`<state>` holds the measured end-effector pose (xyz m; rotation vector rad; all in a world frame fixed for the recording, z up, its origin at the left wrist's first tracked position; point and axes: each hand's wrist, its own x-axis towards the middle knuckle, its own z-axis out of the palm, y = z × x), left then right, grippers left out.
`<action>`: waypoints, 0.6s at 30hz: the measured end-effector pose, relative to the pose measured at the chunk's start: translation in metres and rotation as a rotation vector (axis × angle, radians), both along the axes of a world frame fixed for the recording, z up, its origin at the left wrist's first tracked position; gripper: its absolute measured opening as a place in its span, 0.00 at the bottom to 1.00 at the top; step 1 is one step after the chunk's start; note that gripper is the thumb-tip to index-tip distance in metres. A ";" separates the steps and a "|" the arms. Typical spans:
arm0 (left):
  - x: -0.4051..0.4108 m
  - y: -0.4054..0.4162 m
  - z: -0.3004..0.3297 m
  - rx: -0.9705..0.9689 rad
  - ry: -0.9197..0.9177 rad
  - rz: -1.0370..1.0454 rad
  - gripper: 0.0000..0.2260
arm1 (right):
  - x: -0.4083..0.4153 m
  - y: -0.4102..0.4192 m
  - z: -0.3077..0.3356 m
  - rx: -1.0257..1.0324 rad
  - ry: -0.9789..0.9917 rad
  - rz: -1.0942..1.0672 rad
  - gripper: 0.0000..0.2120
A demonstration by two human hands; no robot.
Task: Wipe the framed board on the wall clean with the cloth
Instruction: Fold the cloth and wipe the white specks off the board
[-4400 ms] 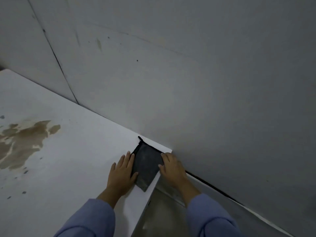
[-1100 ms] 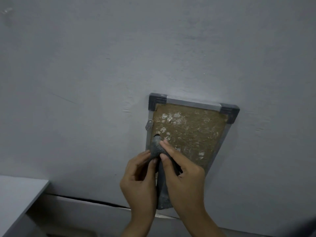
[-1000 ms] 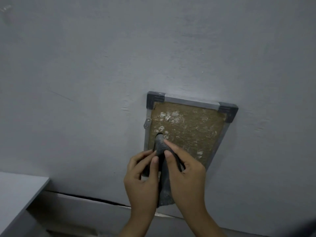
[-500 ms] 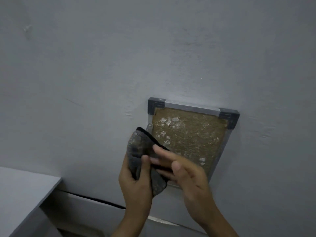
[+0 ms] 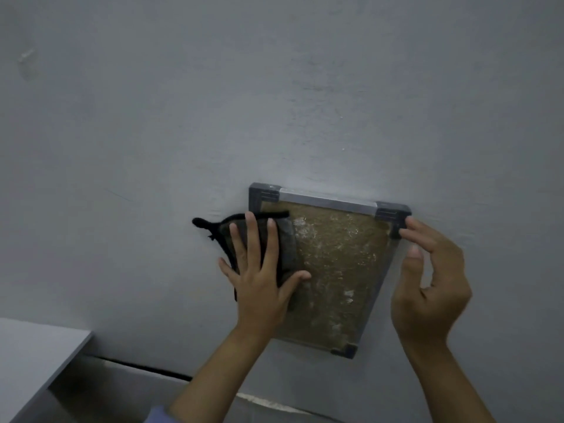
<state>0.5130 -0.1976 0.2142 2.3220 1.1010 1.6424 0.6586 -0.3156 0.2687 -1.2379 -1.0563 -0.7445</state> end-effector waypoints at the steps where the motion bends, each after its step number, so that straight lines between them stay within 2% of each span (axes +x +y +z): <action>1: 0.003 0.005 -0.004 0.021 0.044 0.041 0.36 | 0.002 0.003 -0.002 -0.002 -0.037 -0.024 0.12; 5: 0.006 0.020 -0.013 0.135 0.068 0.095 0.36 | 0.010 0.018 -0.008 -0.050 -0.192 -0.105 0.15; 9: 0.011 0.025 -0.010 0.229 -0.017 0.045 0.39 | 0.019 0.034 -0.015 -0.135 -0.242 -0.125 0.22; 14: 0.010 0.033 -0.015 0.311 -0.072 -0.011 0.23 | 0.026 0.048 -0.023 -0.092 -0.237 -0.095 0.23; 18: 0.006 0.043 -0.023 0.430 -0.025 -0.089 0.16 | 0.027 0.055 -0.027 -0.028 -0.237 -0.105 0.20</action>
